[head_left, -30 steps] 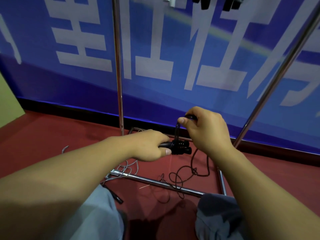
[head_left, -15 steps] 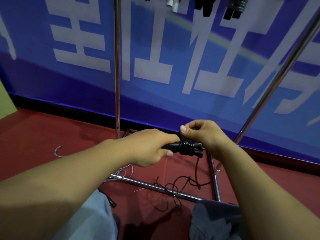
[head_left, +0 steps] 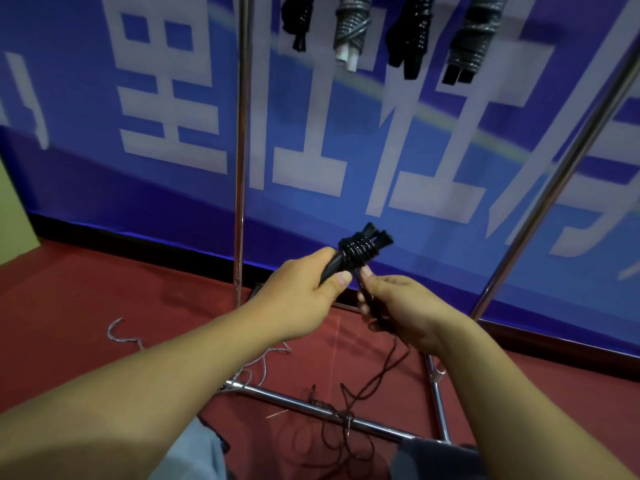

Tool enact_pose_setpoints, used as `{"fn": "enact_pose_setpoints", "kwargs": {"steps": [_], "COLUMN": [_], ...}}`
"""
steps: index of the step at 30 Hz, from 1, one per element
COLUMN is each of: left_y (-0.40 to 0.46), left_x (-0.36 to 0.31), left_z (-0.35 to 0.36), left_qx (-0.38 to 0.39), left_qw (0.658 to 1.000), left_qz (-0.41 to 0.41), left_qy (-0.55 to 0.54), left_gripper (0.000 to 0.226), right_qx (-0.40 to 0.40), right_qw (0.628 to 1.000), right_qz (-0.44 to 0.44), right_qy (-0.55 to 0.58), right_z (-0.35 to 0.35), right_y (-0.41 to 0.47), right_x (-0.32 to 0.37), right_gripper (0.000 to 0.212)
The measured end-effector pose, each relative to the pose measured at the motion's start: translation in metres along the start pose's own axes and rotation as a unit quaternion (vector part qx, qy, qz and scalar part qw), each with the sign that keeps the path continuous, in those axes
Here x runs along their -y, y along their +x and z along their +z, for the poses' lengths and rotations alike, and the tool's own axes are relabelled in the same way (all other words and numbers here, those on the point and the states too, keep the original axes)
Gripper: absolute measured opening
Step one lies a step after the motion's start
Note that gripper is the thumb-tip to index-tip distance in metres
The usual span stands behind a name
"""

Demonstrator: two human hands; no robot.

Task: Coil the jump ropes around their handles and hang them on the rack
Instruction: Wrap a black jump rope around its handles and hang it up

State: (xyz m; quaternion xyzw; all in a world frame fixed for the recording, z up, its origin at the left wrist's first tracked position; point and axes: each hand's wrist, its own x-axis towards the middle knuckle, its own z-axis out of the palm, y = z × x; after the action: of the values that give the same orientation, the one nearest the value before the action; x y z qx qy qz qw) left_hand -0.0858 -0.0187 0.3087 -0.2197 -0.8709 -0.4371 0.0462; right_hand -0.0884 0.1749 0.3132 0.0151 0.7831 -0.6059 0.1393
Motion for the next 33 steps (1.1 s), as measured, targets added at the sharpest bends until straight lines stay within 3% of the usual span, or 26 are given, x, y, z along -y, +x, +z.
{"fn": "enact_pose_setpoints", "kwargs": {"steps": [5,9,13,17,22,25,29,33], "left_y": [0.004,0.007,0.007,0.008,0.011,0.012,0.014,0.016], "left_x": [0.005,0.005,0.002,0.003,0.011,0.012,0.015,0.016], "left_z": [-0.002,-0.005,-0.005,-0.007,-0.008,-0.007,-0.008,-0.009], "left_qx": [-0.045,-0.079,-0.116,-0.138,-0.146,-0.151,-0.159,-0.166], "left_qw": [0.998,0.994,0.990,0.985,0.982,0.981,0.980,0.977], "left_qz": [-0.049,-0.074,-0.082,-0.099,-0.120,-0.119,-0.114,-0.126], "left_qy": [0.005,0.011,0.011,-0.004,0.004,-0.015,-0.035,-0.053], "left_gripper": [0.018,0.018,0.018,0.021,0.021,0.029,0.014,0.008], "right_qx": [-0.048,-0.052,-0.058,-0.090,-0.160,-0.170,-0.155,-0.213], "right_qw": [0.998,0.997,0.997,0.992,0.977,0.977,0.984,0.959], "right_qz": [-0.007,-0.058,-0.053,-0.082,-0.134,-0.128,-0.086,-0.116], "right_qy": [0.036,0.014,-0.004,0.023,-0.032,-0.026,0.011,-0.147], "right_z": [0.004,0.005,0.001,0.000,-0.001,0.000,-0.001,0.000], "right_y": [0.001,0.000,0.000,-0.001,-0.003,-0.004,-0.005,-0.006], "right_x": [0.004,0.004,0.003,0.005,0.002,0.003,0.007,0.003], "right_gripper": [0.045,0.036,0.019,0.020,0.019,0.020,0.014,0.023]}}
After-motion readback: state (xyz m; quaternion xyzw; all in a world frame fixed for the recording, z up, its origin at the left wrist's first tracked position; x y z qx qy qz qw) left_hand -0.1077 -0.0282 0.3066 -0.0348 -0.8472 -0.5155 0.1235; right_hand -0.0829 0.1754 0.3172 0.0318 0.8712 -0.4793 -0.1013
